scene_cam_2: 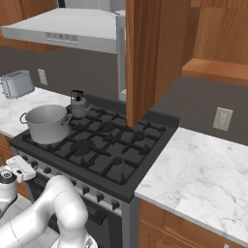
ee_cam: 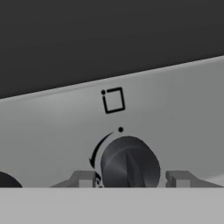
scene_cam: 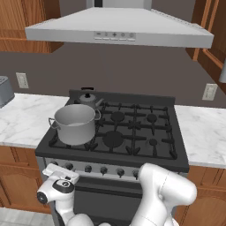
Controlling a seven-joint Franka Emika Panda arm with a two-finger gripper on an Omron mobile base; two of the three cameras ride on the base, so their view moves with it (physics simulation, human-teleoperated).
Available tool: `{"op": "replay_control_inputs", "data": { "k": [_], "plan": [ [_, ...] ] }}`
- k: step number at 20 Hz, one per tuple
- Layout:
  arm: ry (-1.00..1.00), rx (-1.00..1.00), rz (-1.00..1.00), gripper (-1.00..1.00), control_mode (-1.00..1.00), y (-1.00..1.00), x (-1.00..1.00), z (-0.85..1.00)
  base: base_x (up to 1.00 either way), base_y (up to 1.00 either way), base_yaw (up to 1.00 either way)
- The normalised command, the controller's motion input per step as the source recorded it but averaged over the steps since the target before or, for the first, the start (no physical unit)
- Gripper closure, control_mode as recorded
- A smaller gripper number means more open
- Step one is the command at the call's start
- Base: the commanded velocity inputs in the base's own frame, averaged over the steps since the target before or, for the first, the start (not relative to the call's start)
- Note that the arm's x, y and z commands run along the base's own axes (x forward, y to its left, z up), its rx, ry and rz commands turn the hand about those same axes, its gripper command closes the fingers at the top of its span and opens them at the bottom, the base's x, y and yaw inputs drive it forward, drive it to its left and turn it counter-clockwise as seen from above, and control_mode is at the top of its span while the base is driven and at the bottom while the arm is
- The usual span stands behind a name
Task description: Pick the kettle from the cabinet and place it on a stove burner. Then pick the pot from the counter and place it on another stove burner. Finally, turn both burners on.
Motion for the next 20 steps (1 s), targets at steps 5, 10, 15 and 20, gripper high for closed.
{"op": "replay_control_inputs", "data": {
  "k": [5, 10, 15, 20],
  "plan": [
    [0.03, -0.26, 0.0, 1.0, -1.0, 0.0, -0.01, 0.11, 0.0, 0.0, 0.0],
    [0.05, -0.24, 0.0, 1.0, -1.0, 0.0, -0.01, 0.1, 0.0, 0.0, 0.0],
    [0.01, -0.26, -0.01, 1.0, -1.0, 0.0, 0.0, 0.04, 0.0, 0.0, 0.0],
    [0.01, -0.04, 0.0, 1.0, -1.0, 0.0, 0.0, 0.0, 0.0, 0.0, 0.0]
  ]
}}
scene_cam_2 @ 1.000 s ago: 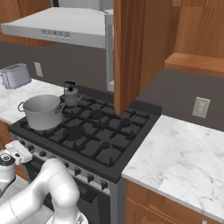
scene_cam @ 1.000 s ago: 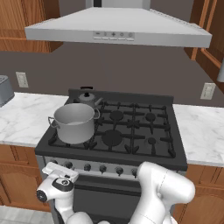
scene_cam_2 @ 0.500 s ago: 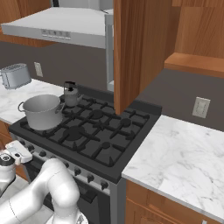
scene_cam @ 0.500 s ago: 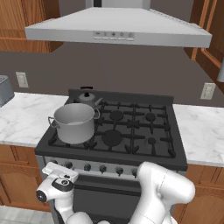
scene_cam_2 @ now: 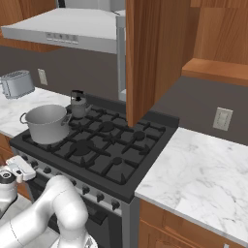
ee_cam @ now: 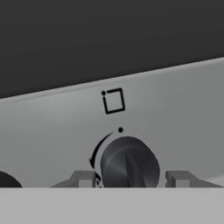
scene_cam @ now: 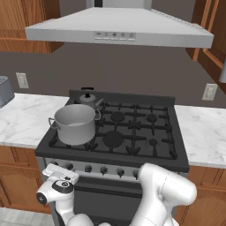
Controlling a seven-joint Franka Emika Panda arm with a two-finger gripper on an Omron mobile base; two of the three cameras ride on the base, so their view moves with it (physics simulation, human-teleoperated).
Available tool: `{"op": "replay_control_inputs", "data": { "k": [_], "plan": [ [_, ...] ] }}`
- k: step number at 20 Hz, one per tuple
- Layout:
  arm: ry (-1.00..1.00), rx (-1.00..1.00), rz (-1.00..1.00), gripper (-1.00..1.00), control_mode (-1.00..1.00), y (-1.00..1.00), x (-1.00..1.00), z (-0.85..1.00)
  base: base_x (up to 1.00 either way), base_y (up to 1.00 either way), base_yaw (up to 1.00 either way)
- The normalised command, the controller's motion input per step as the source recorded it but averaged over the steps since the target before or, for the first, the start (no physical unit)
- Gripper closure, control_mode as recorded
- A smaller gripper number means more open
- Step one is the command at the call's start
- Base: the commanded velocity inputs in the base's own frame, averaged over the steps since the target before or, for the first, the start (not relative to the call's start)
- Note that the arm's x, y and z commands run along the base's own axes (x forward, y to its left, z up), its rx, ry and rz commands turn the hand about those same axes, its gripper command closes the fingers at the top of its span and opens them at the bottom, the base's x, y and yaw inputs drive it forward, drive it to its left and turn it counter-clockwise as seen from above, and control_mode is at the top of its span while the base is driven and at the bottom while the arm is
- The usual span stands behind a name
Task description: Pick the kettle from the cabinet and place it on a stove burner. Then pick the pot from the counter and place it on another stove burner. Finally, turn both burners on.
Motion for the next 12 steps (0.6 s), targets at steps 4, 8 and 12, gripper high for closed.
{"op": "replay_control_inputs", "data": {
  "k": [4, 8, 12],
  "plan": [
    [0.0, -0.29, 0.0, 1.0, -1.0, 0.0, 0.0, 0.0, 0.0, 0.0, 0.0],
    [0.04, -0.44, -0.01, 1.0, -1.0, 0.0, 0.0, 0.01, 0.0, 0.0, 0.0],
    [0.06, -0.48, -0.02, 1.0, -1.0, 0.0, 0.0, 0.0, 0.0, 0.0, 0.0]
  ]
}}
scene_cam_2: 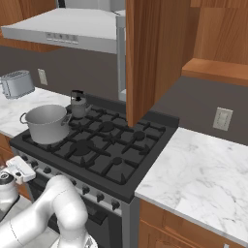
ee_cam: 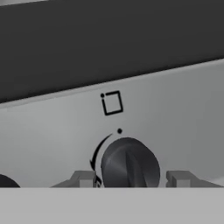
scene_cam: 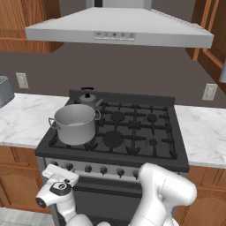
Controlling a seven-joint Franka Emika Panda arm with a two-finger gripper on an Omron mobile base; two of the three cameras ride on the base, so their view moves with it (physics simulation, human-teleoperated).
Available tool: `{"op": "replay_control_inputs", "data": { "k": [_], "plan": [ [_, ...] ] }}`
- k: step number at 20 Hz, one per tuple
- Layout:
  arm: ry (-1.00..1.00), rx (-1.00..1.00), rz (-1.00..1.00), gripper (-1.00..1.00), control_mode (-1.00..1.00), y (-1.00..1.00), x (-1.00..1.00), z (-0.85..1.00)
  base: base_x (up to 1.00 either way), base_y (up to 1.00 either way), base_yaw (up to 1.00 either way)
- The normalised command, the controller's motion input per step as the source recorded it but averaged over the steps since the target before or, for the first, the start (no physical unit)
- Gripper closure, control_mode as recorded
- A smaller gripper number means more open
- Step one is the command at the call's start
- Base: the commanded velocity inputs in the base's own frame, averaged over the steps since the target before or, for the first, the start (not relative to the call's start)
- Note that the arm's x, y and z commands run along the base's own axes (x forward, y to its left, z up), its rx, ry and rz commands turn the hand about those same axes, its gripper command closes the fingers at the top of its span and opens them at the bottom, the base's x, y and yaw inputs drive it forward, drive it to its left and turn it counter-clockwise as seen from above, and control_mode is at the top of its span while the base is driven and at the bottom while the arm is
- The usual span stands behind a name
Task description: Pick the kettle from the cabinet and place it on a stove burner. Then pick the pot from the counter and place it on another stove burner. Finally, turn both burners on.
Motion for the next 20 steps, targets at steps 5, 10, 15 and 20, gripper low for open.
{"op": "replay_control_inputs", "data": {
  "k": [5, 10, 15, 20],
  "plan": [
    [0.1, -0.48, -0.02, 1.0, -1.0, 0.0, -0.01, 0.04, 0.0, 0.0, 0.0],
    [0.12, -0.28, -0.03, 1.0, -1.0, 0.05, 0.0, 0.01, 0.0, 0.0, 0.0],
    [0.15, -0.44, -0.17, 1.0, -1.0, 0.0, -0.03, 0.23, 0.0, 0.0, 0.0],
    [0.18, -0.53, -0.16, 1.0, -1.0, 0.0, 0.0, 0.25, 0.0, 0.0, 0.0]
  ]
}}
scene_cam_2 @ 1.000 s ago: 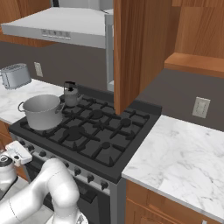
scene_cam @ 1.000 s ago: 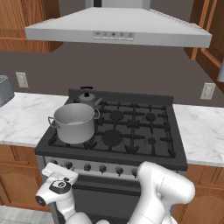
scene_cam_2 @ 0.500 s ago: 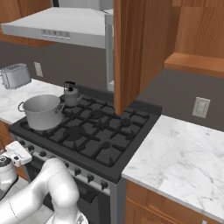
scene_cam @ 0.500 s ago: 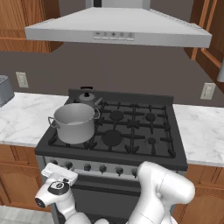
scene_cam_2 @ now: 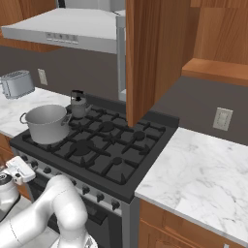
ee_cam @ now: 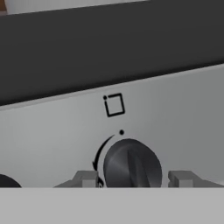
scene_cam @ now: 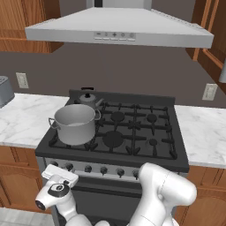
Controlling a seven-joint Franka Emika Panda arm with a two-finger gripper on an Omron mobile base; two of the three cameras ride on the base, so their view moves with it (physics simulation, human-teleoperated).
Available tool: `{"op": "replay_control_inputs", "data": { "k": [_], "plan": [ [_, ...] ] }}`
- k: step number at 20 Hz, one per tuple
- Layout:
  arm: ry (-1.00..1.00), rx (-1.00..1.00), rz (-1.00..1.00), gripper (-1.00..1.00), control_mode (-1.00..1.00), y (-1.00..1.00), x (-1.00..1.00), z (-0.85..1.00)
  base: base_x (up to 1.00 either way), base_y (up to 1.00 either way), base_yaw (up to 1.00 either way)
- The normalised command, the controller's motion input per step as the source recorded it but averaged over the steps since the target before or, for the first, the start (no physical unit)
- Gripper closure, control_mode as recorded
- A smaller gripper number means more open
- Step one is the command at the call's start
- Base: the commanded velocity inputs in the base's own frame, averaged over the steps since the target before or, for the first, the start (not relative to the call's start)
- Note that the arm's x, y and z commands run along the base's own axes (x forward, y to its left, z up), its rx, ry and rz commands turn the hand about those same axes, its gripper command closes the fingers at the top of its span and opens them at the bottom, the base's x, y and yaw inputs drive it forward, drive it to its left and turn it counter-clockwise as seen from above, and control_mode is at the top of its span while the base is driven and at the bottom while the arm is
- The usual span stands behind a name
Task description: Pick the kettle from the cabinet and place it on a stove burner. Then pick the pot from the counter and place it on another stove burner. Finally, turn both burners on.
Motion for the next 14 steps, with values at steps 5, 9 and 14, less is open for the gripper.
{"op": "replay_control_inputs", "data": {
  "k": [5, 9, 14],
  "plan": [
    [0.17, -0.56, -0.13, 1.0, -1.0, 0.0, -0.03, 0.24, 0.0, 0.0, 0.0],
    [0.15, -0.57, -0.12, 1.0, -1.0, 0.0, -0.07, 0.33, 0.0, 0.0, 0.0],
    [0.16, -0.48, -0.07, 1.0, -1.0, -0.01, -0.08, 0.34, 0.0, 0.0, 0.0]
  ]
}}
